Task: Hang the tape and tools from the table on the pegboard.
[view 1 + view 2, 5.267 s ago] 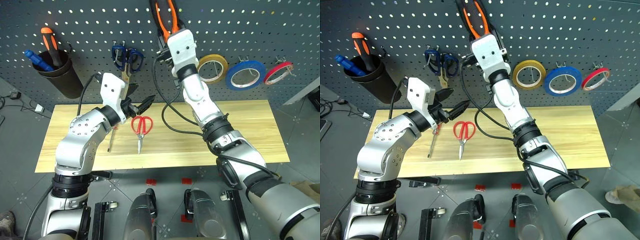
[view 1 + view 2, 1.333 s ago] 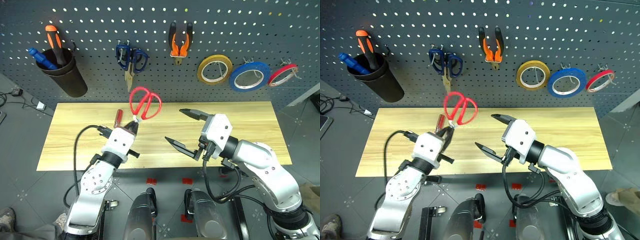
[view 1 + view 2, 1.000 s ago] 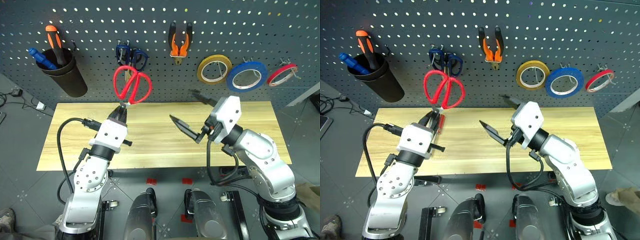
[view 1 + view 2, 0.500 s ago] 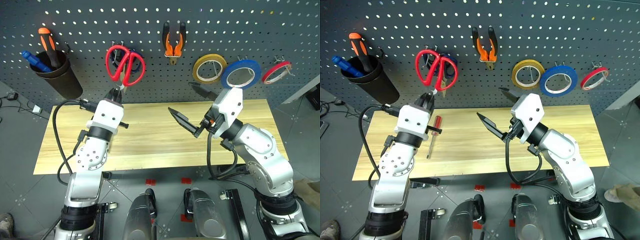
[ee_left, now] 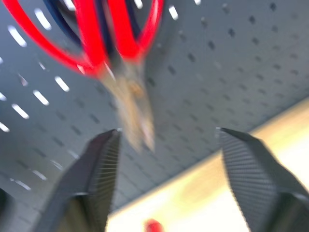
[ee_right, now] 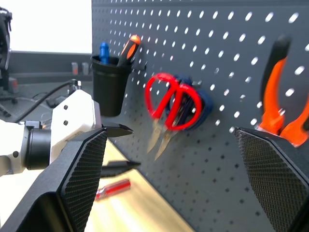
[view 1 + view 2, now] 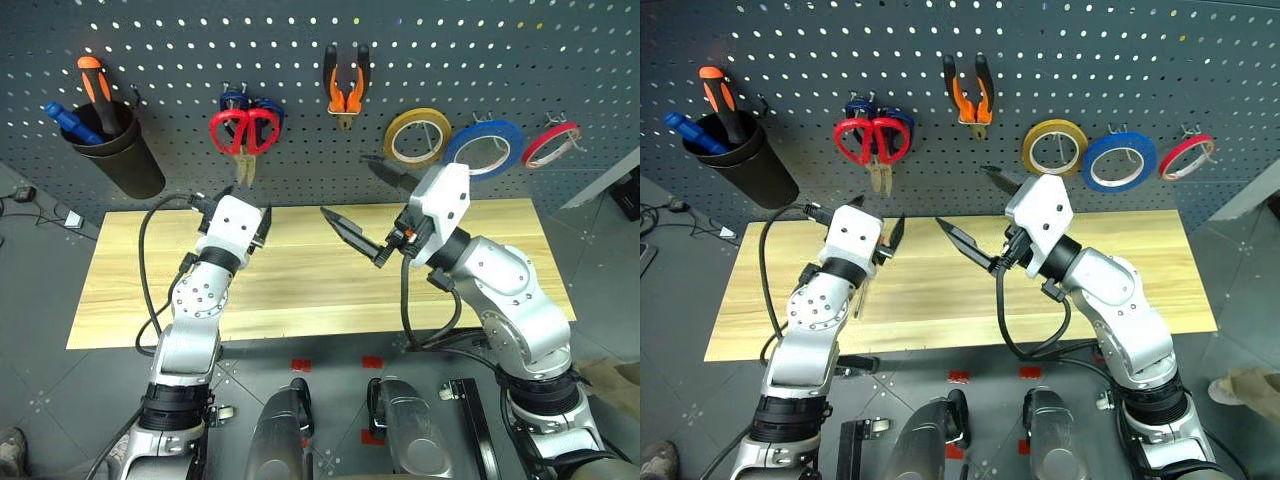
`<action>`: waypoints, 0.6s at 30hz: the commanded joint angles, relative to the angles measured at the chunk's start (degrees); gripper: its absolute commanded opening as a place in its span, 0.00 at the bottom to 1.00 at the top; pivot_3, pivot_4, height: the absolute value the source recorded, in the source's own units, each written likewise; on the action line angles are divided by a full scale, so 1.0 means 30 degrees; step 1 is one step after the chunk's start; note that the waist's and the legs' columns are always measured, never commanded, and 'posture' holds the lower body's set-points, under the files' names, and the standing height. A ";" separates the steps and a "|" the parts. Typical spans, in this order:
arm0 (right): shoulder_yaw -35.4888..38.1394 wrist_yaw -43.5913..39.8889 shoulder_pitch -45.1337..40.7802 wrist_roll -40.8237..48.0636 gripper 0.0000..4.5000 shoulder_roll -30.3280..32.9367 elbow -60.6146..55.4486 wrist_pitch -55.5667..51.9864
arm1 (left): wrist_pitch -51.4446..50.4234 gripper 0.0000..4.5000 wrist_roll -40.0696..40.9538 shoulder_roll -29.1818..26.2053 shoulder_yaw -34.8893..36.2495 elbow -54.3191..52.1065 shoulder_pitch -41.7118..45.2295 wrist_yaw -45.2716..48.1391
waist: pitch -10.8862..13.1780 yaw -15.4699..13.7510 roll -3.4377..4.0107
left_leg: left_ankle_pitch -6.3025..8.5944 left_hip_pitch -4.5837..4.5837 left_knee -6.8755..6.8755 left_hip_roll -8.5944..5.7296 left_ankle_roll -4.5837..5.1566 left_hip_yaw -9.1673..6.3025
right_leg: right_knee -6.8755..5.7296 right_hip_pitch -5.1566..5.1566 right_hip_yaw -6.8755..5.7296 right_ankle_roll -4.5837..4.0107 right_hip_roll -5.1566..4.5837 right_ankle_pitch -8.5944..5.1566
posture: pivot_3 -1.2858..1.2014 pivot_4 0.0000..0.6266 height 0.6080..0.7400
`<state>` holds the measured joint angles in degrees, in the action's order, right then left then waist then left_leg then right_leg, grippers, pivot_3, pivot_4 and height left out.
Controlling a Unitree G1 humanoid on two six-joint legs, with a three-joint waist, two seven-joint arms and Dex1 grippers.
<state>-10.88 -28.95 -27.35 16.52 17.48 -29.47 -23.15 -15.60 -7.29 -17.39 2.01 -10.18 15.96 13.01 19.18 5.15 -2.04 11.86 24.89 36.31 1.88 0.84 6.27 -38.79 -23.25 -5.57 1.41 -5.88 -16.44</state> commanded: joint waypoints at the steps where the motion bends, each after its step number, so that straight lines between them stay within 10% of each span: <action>1: -0.0577 0.0081 0.0303 0.0008 1.00 -0.0072 -0.0642 -0.0766 | -0.1369 0.99 0.1559 0.0277 0.0723 0.0506 -0.0498 0.0666 | 0.0000 0.0000 0.0000 | 0.0000 -0.0002 0.0015 0.0002 0.0000 0.0000 | -0.0016 0.0000 0.0003 0.0000 0.0001 0.0000 | 0.42 0.48 1.00; 18: -0.2593 0.2825 -0.3240 -0.0228 1.00 -0.2381 -0.0850 -1.0347 | -0.6479 0.99 0.5907 -0.2360 0.4857 0.9037 0.3894 0.1897 | 0.0081 -0.0034 -0.0021 | 0.0007 0.0002 0.0161 0.0054 0.0007 -0.0007 | -0.0088 0.0000 0.0024 -0.0012 0.0043 0.0016 | 0.42 0.62 1.00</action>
<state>-18.03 -20.90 -35.89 15.18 11.17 -29.95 -53.19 -33.79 8.87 -23.75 15.70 14.82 26.62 17.88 19.43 5.04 -2.10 11.88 24.90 36.79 2.04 0.87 6.25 -39.04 -23.25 -5.50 1.38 -5.75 -16.40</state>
